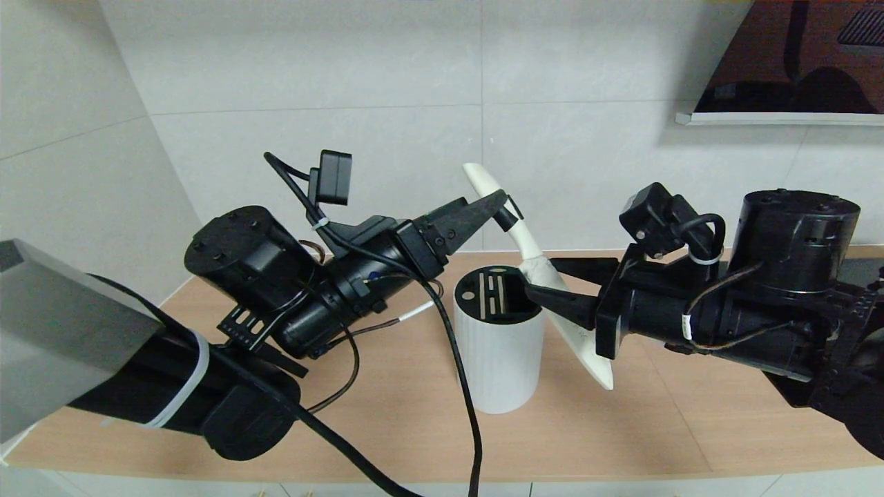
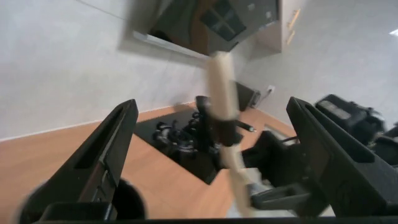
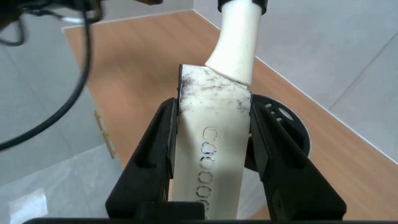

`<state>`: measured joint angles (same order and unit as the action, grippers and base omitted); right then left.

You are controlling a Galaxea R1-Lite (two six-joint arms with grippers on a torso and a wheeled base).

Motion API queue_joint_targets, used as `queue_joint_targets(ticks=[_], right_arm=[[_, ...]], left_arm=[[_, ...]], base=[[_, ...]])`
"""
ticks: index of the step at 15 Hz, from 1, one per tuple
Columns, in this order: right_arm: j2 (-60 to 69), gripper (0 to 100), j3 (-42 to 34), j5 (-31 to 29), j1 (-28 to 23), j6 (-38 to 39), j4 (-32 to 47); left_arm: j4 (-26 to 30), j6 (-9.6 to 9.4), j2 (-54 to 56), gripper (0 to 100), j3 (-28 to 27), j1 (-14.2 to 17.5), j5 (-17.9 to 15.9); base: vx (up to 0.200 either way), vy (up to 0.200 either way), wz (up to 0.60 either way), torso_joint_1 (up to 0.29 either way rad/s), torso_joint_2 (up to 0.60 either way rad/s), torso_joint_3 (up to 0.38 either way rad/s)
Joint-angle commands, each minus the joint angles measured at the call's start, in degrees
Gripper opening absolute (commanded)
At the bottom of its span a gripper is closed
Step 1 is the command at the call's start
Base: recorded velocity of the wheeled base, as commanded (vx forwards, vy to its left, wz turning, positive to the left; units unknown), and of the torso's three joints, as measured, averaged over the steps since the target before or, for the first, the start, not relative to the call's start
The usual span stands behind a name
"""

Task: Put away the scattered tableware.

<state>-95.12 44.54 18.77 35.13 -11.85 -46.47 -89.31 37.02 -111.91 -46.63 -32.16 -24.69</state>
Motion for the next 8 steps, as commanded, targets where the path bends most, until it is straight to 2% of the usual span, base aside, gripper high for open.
queue_joint_targets(ticks=[1,5,8], right_arm=[[-0.6,0,0.1,-0.2,0.1,0.0,0.0],[-0.4,0,0.3,-0.3,0.2,0.0,0.0],[-0.4,0,0.5,-0.3,0.3,0.0,-0.1]], left_arm=[[0.4,-0.02,-0.7,100,-0.7,-1.3,0.4],[1.4,-0.02,-2.5,100,-3.7,-2.6,2.8],[2.6,-0.2,-4.4,100,-8.2,-4.8,8.5]], base=[[0.0,0.0,0.0,0.0,0.0,0.0],[0.0,0.0,0.0,0.0,0.0,0.0],[0.0,0.0,0.0,0.0,0.0,0.0]])
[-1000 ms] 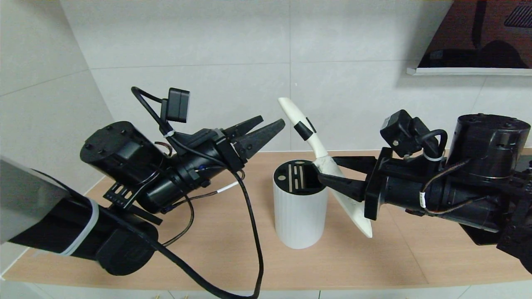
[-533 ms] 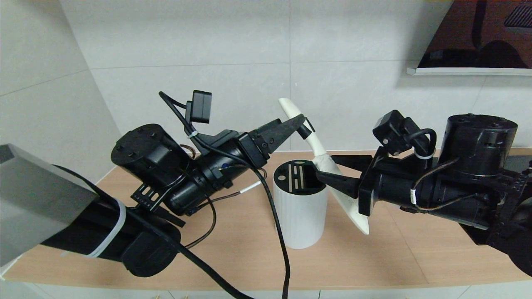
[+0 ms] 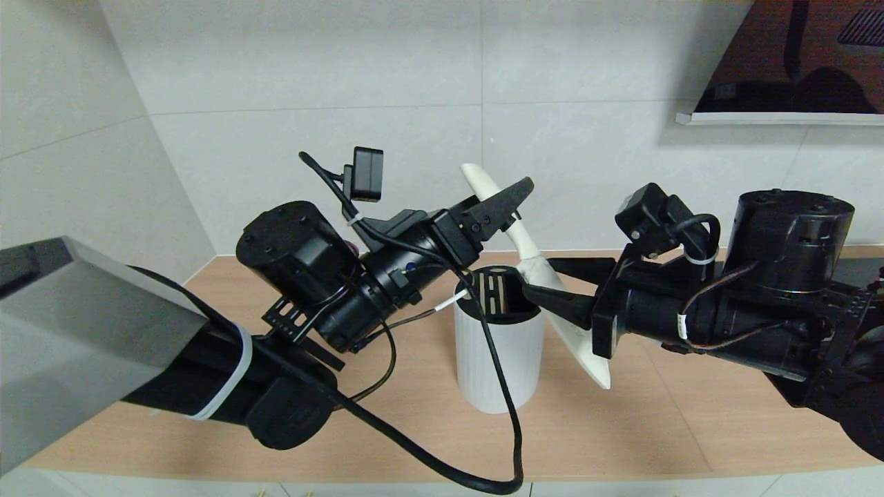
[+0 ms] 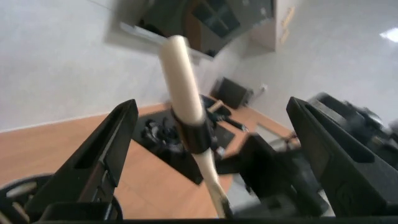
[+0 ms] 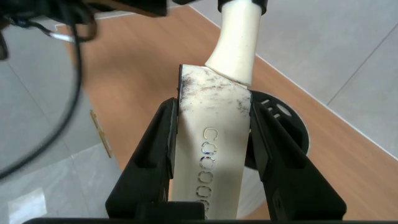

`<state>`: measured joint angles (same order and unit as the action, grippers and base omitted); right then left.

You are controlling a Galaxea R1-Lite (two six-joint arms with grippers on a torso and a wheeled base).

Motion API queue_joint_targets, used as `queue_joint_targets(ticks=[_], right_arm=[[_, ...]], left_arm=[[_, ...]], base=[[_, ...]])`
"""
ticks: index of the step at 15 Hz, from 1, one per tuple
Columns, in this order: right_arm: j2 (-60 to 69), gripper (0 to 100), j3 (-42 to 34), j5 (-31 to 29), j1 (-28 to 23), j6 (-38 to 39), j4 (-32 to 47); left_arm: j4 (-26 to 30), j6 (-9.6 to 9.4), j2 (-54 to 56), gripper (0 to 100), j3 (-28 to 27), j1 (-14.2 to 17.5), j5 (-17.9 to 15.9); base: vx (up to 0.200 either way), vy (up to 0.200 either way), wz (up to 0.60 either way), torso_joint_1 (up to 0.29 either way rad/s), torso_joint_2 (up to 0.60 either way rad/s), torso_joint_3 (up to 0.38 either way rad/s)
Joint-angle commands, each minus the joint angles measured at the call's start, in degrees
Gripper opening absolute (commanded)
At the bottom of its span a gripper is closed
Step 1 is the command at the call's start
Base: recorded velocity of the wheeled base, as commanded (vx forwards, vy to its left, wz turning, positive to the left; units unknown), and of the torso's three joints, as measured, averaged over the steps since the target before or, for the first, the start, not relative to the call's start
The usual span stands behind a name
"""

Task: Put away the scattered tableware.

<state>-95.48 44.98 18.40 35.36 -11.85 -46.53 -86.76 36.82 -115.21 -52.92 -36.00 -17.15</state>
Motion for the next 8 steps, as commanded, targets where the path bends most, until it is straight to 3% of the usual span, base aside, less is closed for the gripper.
queue_joint_targets(ticks=[1,7,8], right_arm=[[-0.1,0,0.4,-0.3,0.1,0.0,-0.1],[-0.1,0,0.7,-0.8,0.1,0.0,-0.1],[-0.1,0,0.7,-0.8,0.1,0.0,-0.1]], left_arm=[[0.1,0.01,-1.2,100,-2.3,-1.5,1.7],[0.1,0.01,-2.2,100,-2.4,-3.4,2.4],[0.0,0.01,-2.6,0,-2.3,-3.4,3.1]], base=[[0.0,0.0,0.0,0.0,0.0,0.0],[0.0,0.0,0.0,0.0,0.0,0.0],[0.0,0.0,0.0,0.0,0.0,0.0]])
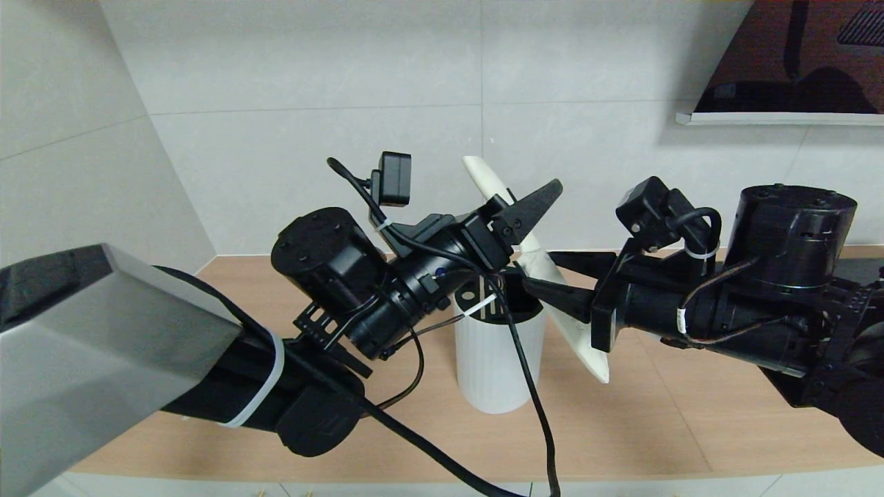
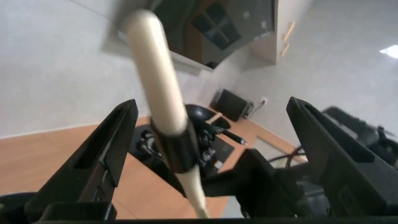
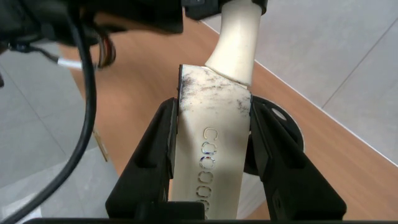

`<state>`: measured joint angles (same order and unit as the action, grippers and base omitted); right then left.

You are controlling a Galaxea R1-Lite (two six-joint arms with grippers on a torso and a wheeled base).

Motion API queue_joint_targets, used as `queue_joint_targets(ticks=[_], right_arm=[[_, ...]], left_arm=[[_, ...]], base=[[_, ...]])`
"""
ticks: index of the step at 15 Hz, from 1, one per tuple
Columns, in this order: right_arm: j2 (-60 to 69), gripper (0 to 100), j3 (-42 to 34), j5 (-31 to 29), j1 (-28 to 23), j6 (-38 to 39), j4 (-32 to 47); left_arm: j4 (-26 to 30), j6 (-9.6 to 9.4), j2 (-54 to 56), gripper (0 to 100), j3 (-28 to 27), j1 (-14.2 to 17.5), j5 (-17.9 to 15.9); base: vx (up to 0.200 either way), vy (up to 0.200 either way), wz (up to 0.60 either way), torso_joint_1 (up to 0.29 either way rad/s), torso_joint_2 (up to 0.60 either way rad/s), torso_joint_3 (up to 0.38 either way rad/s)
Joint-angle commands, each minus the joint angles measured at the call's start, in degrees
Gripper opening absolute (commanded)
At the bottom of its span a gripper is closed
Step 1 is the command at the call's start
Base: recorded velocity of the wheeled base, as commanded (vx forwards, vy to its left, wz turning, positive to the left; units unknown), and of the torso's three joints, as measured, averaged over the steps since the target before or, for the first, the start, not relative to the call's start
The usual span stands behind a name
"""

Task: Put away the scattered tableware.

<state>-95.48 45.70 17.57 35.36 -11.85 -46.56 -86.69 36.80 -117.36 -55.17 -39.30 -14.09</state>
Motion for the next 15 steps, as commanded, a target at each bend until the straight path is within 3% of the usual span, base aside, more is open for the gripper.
queue_joint_targets(ticks=[1,7,8,12,13,15], right_arm=[[-0.1,0,0.0,0.0,0.1,0.0,0.0],[-1.2,0,2.4,0.0,-0.1,-0.1,0.2],[-1.5,100,2.1,0.0,-0.1,0.0,0.2],[4.5,100,-5.7,-2.4,-0.1,0.3,0.0],[8.0,100,-9.1,-2.4,-1.5,0.8,0.1],[16.4,100,-16.0,-2.5,-5.9,0.9,0.6]], left_arm=[[-0.1,0.02,-0.8,0,0.0,-0.1,0.4],[-0.5,0.02,-0.5,0,-0.8,-0.5,0.5],[-0.5,0.02,-0.3,0,-0.8,-0.5,0.5],[2.2,-0.5,2.7,0,-0.5,-0.2,0.5],[4.5,-1.74,3.9,0,-0.5,-0.2,0.6],[10.0,-7.18,5.6,0,-1.1,0.3,1.2]], base=[[0.0,0.0,0.0,0.0,0.0,0.0],[0.0,0.0,0.0,0.0,0.0,0.0],[0.0,0.0,0.0,0.0,0.0,0.0],[0.0,0.0,0.0,0.0,0.0,0.0],[0.0,0.0,0.0,0.0,0.0,0.0],[0.0,0.0,0.0,0.0,0.0,0.0]])
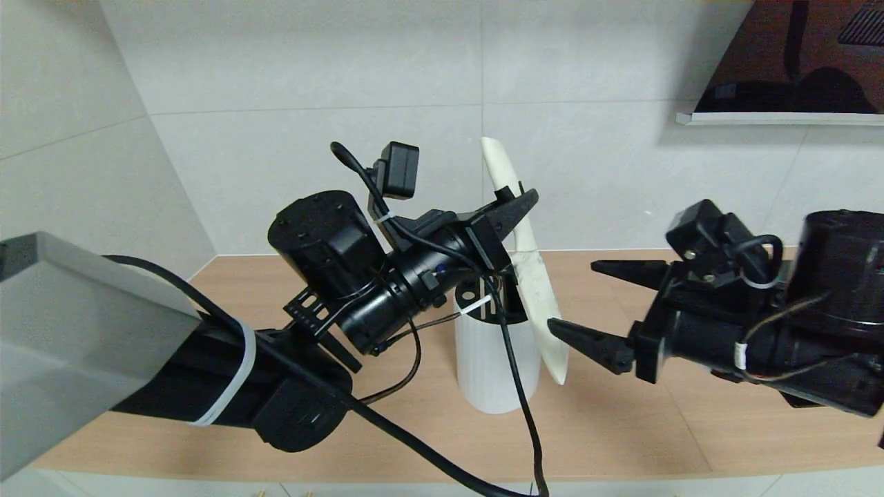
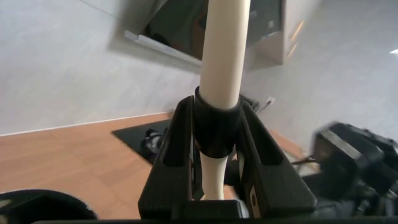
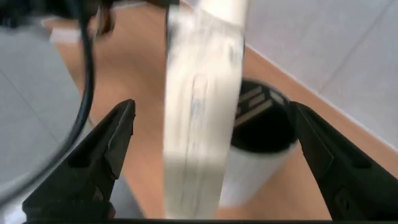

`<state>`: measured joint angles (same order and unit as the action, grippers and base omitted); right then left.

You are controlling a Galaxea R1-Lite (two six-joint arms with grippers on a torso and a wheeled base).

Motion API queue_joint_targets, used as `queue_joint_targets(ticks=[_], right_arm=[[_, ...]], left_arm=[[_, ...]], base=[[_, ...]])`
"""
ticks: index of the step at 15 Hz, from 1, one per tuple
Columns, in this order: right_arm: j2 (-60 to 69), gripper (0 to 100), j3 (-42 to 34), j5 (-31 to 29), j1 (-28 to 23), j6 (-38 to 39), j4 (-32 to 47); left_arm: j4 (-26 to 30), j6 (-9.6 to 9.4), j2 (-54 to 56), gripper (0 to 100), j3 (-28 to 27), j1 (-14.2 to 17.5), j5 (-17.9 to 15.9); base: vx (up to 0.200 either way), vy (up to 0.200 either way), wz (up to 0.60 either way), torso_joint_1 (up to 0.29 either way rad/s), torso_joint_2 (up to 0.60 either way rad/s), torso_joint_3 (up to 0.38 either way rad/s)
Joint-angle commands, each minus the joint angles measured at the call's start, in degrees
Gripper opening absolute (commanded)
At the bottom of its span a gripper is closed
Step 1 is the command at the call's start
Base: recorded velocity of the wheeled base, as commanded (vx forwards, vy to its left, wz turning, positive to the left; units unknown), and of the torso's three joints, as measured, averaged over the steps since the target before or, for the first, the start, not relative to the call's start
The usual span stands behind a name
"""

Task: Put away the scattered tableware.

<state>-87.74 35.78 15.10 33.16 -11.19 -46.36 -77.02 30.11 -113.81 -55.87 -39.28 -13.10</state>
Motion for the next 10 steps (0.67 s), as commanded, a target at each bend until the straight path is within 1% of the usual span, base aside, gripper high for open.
queue_joint_targets(ticks=[1,2,3,4,5,6,8,9,10], right_arm=[[12.0,100,-8.9,-0.2,-5.9,0.2,0.6],[15.5,0,-11.6,-0.1,-8.6,0.2,1.4],[18.7,0,-12.9,-0.2,-10.8,0.2,2.1],[23.4,0,-14.1,-1.0,-13.6,0.4,3.6],[27.1,0,-15.1,-2.2,-15.3,0.6,5.1],[33.5,0,-17.8,-3.8,-18.8,2.2,6.5],[43.5,0,-23.2,-3.9,-26.4,4.2,6.5],[48.3,0,-25.8,-3.8,-29.7,4.2,6.5],[52.1,0,-28.5,-3.8,-31.5,4.2,6.5]], left_arm=[[1.4,-2.16,2.8,0,-1.2,0.1,0.9],[1.6,-3.13,2.8,0,-2.8,-0.2,1.1],[1.8,-4.53,2.8,0,-4.4,-0.3,1.3],[2.2,-7.0,2.6,0,-6.1,-0.3,2.6],[2.7,-8.75,2.6,0,-7.0,-0.3,3.4],[2.8,-10.86,2.8,0,-8.2,-0.3,4.2],[3.1,-14.03,3.7,0,-10.4,-0.5,4.3],[5.0,-16.66,4.9,0,-11.2,-0.5,4.5],[9.1,-19.74,7.7,0,-11.1,-0.4,6.0]], base=[[0.0,0.0,0.0,0.0,0.0,0.0],[0.0,0.0,0.0,0.0,0.0,0.0],[0.0,0.0,0.0,0.0,0.0,0.0],[0.0,0.0,0.0,0.0,0.0,0.0],[0.0,0.0,0.0,0.0,0.0,0.0],[0.0,0.0,0.0,0.0,0.0,0.0],[0.0,0.0,0.0,0.0,0.0,0.0],[0.0,0.0,0.0,0.0,0.0,0.0],[0.0,0.0,0.0,0.0,0.0,0.0]])
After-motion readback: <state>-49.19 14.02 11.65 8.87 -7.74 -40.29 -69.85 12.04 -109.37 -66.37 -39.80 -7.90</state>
